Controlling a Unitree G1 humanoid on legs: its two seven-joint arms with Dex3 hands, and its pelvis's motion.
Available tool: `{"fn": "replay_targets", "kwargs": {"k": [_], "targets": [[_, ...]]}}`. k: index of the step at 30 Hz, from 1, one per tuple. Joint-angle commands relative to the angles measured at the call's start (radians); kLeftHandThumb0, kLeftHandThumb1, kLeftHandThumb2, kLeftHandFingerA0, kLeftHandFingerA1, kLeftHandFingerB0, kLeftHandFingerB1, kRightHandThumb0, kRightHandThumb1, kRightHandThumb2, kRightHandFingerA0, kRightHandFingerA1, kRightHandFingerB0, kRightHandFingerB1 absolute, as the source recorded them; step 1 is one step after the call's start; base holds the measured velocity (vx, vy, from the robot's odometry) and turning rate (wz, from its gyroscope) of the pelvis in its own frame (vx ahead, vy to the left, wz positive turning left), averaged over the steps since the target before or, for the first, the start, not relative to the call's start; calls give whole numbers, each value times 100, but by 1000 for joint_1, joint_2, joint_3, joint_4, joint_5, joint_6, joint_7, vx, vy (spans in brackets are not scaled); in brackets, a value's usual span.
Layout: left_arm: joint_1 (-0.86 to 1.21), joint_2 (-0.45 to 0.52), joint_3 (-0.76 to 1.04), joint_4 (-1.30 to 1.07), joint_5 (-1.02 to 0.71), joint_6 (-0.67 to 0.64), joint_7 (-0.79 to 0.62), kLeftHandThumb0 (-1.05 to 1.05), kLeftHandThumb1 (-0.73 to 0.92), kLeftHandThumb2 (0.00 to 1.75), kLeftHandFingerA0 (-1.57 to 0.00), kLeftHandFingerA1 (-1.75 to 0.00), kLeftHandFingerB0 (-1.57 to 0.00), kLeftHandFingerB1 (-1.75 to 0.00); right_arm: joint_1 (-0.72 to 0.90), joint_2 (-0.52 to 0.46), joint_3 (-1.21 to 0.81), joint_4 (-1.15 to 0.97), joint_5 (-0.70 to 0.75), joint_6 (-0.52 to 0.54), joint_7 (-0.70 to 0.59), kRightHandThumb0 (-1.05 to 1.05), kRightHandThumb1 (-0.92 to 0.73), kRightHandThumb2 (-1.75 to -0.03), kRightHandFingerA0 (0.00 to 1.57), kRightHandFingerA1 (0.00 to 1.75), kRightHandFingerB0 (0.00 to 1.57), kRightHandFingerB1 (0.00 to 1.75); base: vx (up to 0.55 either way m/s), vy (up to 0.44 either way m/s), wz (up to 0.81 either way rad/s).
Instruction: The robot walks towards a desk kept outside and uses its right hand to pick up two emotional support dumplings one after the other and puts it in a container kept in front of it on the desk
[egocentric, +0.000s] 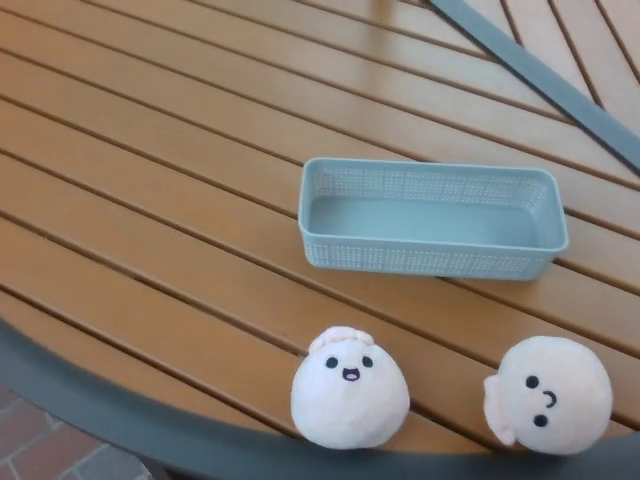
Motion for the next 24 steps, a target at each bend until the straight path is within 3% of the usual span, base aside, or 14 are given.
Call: {"fn": "replay_targets", "kwargs": {"k": [1, 2, 7, 9, 11, 12, 14, 16, 17, 22, 23, 24], "targets": [[0, 7, -4, 10, -6, -19, 0, -38, 54, 56, -84, -66, -85, -52, -4, -10, -27, 9, 39, 16, 49, -96, -3, -121, 103, 128, 96, 118, 0, 0, 0], [-2, 7, -5, 13, -5, -18, 2, -36, 55, 57, -83, -64, -83, -52, -4, -12, -22, 10, 31, 13, 37, -81, -9, -129, 106, 123, 93, 117, 0, 0, 0], [-2, 2, -6, 13, -7, -14, 5, -37, 55, 57, -82, -64, -83, -52, 4, -21, -7, 4, 2, -21, 8, -80, 1, -136, 111, 124, 97, 117, -52, -121, 1], [2, -1, -6, 13, -9, -24, 2, -36, 56, 57, -84, -66, -85, -53, -4, -23, -8, 11, 4, -2, 18, -80, 1, -131, 110, 122, 95, 115, -135, -190, -26], [7, -7, 8, 9, -25, -31, -2, -37, 56, 57, -84, -67, -87, -54, -14, -26, -6, 14, 4, 17, 27, -78, 4, -137, 110, 125, 96, 118, -90, -167, -8], [8, -8, 8, 8, -25, -32, -3, -38, 56, 57, -84, -67, -87, -53, -16, -30, -7, 13, 7, 25, 38, -82, 3, -125, 110, 121, 96, 113, -86, -105, -2], [11, -9, 5, 6, -23, -32, -4, -38, 56, 57, -84, -67, -87, -53, -17, -36, -10, 12, 12, 34, 54, -82, 3, -125, 110, 121, 96, 113, 0, 0, 0], [10, -7, 5, 5, -23, -23, -1, -39, 57, 57, -83, -66, -86, -52, -20, -35, -18, 11, 23, 44, 68, -78, 6, -130, 109, 120, 95, 110, 0, 0, 0], [9, -5, 2, 6, -19, -23, 7, -38, 57, 58, -83, -66, -81, -51, -20, -37, -23, 6, 30, 38, 76, -72, 11, -140, 111, 118, 98, 111, 0, 0, 0], [2, 1, 14, 11, -31, -9, 10, -36, 56, 57, -83, -65, -81, -51, -14, -38, -50, -13, 52, 16, 101, -67, 4, -142, 111, 120, 98, 114, -7, 117, 4], [-4, 6, 21, 16, -36, -24, 0, -38, 54, 57, -84, -67, -83, -51, -16, -28, -71, -4, 71, 34, 91, -10, 19, -175, 112, 125, 90, 123, 14, 182, -26], [-5, 8, 23, 17, -38, -29, -3, -38, 54, 57, -84, -67, -83, -51, -16, -26, -78, -2, 77, 39, 89, -10, 19, -175, 112, 125, 90, 123, -88, 279, 13]]}}
